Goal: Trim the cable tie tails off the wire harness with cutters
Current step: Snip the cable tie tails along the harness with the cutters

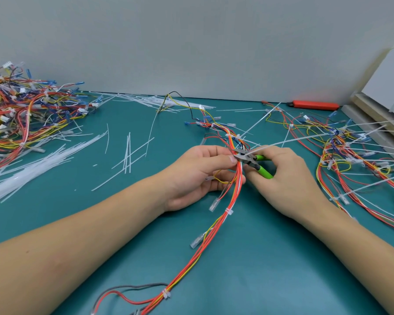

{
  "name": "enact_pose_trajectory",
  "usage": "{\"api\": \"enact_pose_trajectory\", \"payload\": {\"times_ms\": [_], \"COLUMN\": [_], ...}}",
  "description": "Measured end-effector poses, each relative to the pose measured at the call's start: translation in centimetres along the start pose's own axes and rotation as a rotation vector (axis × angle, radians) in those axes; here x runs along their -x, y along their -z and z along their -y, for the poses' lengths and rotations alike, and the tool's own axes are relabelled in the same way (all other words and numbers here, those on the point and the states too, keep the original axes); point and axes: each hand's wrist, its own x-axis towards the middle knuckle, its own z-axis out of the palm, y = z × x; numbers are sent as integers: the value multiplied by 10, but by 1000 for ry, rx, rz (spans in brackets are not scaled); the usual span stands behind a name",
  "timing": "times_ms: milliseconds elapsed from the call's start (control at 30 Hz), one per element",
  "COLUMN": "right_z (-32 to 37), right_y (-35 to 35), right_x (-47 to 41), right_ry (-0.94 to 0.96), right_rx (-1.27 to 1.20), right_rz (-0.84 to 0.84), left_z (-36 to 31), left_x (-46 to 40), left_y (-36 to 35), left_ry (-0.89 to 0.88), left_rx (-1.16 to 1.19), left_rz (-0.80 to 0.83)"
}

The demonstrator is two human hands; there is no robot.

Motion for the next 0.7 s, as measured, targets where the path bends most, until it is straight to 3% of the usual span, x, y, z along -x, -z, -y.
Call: {"api": "enact_pose_trajectory", "payload": {"times_ms": [700], "right_z": [-1], "right_y": [0], "right_x": [-1], "right_ry": [-29], "right_rx": [-11], "right_rz": [22], "left_z": [0], "left_x": [0], "left_y": [0], "left_ry": [-7], "left_rx": [-7], "left_rz": [9]}}
